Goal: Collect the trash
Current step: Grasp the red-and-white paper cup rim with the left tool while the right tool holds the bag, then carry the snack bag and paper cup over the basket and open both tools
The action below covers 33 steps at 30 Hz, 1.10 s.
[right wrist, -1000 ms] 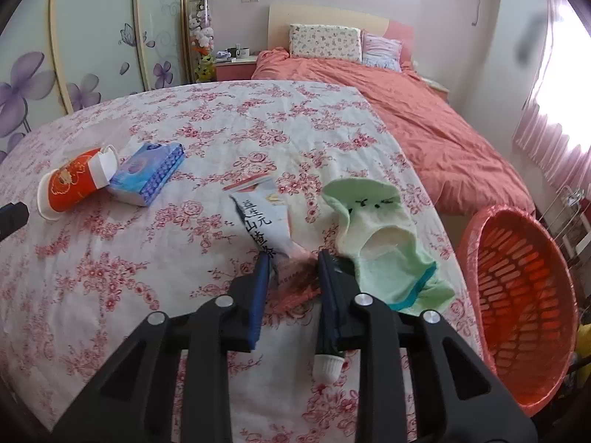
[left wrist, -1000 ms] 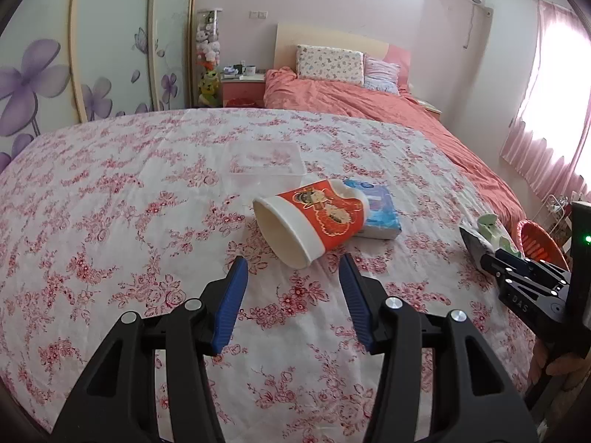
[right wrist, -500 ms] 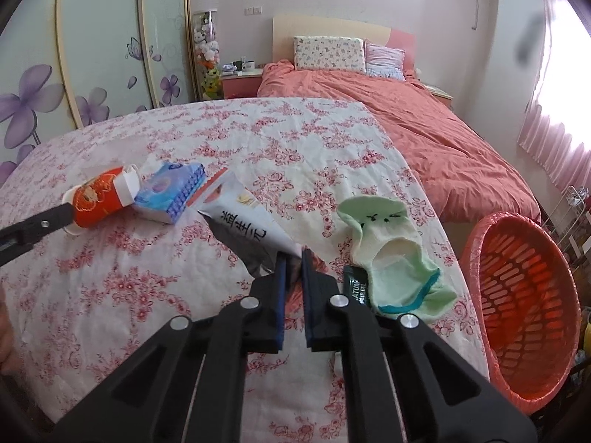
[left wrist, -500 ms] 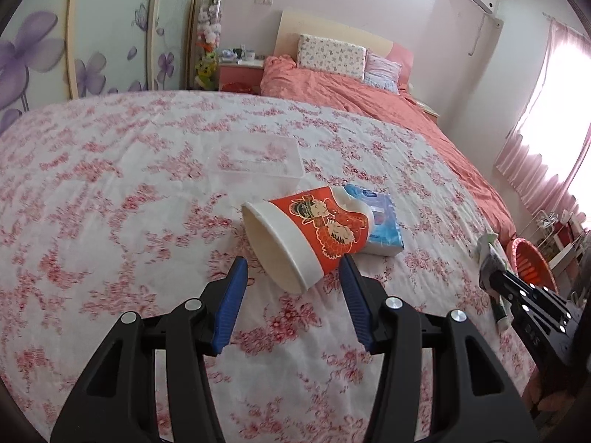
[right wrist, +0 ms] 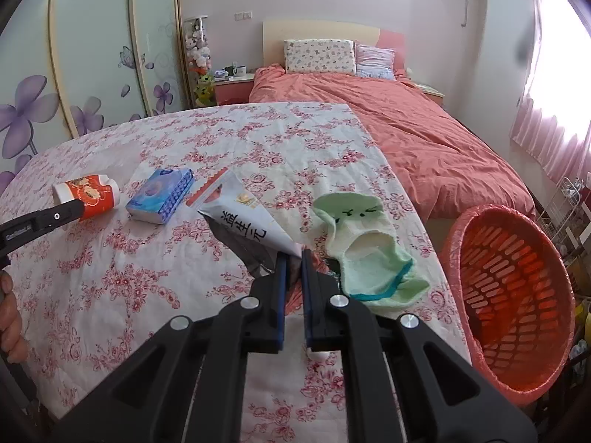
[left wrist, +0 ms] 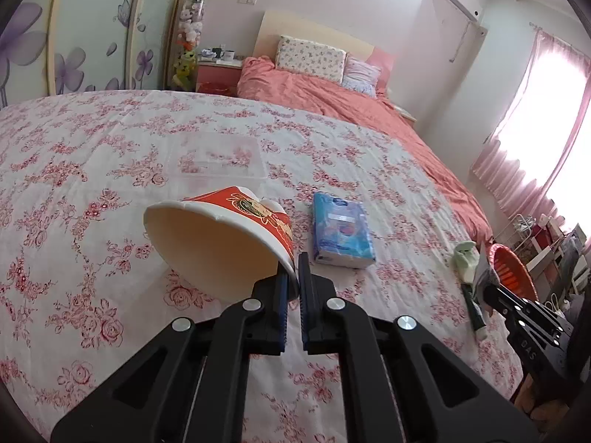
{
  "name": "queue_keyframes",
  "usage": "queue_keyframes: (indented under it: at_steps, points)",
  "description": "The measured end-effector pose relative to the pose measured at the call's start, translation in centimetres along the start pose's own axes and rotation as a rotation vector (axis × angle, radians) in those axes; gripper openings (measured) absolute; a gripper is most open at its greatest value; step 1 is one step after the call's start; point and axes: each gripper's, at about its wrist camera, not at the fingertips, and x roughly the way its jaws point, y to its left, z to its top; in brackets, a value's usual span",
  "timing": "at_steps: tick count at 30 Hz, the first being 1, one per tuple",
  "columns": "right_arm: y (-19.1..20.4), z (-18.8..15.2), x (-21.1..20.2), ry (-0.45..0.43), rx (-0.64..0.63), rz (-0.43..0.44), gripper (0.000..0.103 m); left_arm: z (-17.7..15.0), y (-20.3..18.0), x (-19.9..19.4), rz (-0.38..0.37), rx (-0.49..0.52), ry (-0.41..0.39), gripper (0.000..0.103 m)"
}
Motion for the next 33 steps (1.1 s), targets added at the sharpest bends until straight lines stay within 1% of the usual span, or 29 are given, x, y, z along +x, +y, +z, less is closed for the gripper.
queue_keyframes:
  at_steps: [8, 13, 22, 28, 33]
  points:
    - [-0.8, 0.3, -1.7, -0.031, 0.008, -0.014, 0.008, -0.2, -1.4, -2.1, -0.008, 0.038, -0.02, 0.005]
    - [-2.4, 0.7, -3.2, -0.065, 0.042, -0.036, 0.008, -0.2, -3.1, -3.2, -0.027, 0.074, -0.034, 0.005]
    - [-6.6, 0.8, -6.0, -0.115, 0.113, -0.096, 0.008, -0.1, -7.8, -4.5, -0.098, 0.159, -0.055, 0.005]
    - [-9.6, 0.1, -7.2, -0.129, 0.168, -0.133, 0.008, -0.4, -11.5, -4.1, -0.155, 0.214, -0.046, 0.005]
    - [-11.4, -0.5, -7.7, -0.135, 0.203, -0.159, 0.008, -1.1, -15.0, -3.6, -0.211, 0.266, -0.037, 0.005]
